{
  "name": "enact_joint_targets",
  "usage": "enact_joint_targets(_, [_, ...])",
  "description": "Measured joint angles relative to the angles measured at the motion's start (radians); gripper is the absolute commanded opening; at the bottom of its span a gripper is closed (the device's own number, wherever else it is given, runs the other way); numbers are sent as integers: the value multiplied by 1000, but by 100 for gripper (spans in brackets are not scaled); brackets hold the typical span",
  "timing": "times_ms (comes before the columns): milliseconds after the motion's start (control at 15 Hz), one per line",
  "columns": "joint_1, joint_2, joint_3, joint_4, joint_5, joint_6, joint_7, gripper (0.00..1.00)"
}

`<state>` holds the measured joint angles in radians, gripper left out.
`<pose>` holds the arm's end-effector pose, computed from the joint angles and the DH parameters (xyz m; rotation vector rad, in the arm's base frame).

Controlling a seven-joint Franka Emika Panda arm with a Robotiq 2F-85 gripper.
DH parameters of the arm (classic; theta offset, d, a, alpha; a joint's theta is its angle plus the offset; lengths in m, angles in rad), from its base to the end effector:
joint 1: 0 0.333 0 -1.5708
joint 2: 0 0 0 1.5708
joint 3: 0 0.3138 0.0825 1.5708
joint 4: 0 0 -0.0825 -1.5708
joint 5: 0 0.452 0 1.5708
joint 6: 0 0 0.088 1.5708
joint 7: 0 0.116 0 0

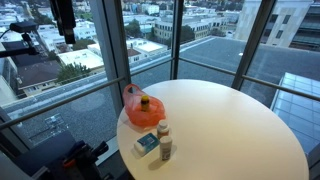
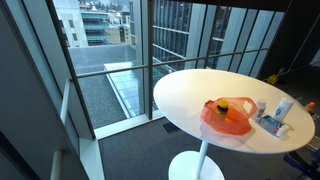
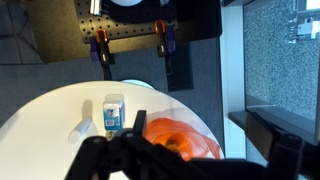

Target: Put the white bottle in the orange plastic bag.

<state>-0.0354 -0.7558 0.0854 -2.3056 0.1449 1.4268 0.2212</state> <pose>0.3675 0.0430 0.5832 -3.0515 0.2849 0.2065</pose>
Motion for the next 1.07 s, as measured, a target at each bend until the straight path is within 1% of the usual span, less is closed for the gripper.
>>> enact_joint_targets(267, [-36, 86, -1, 58, -17, 60, 19, 100])
enact_joint_targets(467, [-63, 154, -7, 80, -48, 115, 38, 100])
enact_joint_targets(800, [-99, 259, -36, 81, -107, 215, 91, 100])
enact_joint_targets(1067, [-125, 343, -68, 77, -130, 284, 145, 100])
